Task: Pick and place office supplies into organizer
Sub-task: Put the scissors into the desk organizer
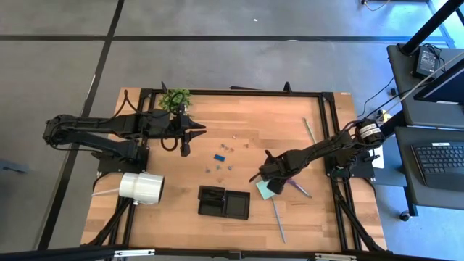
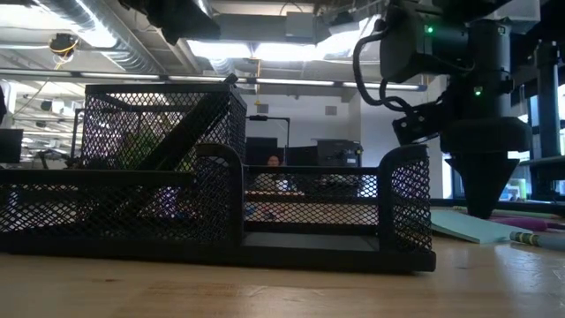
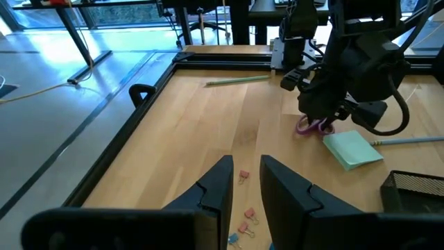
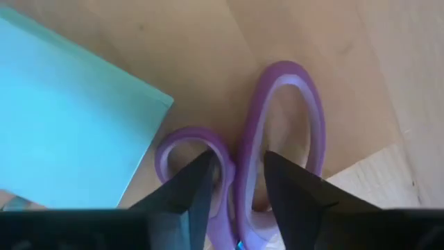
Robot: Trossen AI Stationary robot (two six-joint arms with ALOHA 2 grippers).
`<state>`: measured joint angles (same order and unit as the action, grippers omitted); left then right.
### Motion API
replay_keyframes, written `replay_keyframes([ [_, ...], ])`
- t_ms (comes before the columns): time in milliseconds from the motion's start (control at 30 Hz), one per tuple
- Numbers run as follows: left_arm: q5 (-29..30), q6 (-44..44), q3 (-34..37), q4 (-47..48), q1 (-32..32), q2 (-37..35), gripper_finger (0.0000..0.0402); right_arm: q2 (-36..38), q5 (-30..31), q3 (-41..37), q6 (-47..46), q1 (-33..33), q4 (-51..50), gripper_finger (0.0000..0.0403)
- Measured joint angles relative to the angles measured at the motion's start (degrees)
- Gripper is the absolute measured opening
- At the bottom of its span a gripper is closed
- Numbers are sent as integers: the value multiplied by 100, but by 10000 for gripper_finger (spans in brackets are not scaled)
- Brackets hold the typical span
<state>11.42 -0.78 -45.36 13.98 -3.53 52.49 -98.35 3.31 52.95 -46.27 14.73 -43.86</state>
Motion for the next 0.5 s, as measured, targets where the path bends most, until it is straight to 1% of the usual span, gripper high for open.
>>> replay_keyframes([
  [100,1,0,0,0,0,0,68,2,-10,0,-96,-3,0,144],
  [167,0,3,0,0,-2,0,68,2,-22,2,-129,-12,5,138],
  [500,2,2,0,0,0,0,68,9,-60,12,-11,-24,42,69],
])
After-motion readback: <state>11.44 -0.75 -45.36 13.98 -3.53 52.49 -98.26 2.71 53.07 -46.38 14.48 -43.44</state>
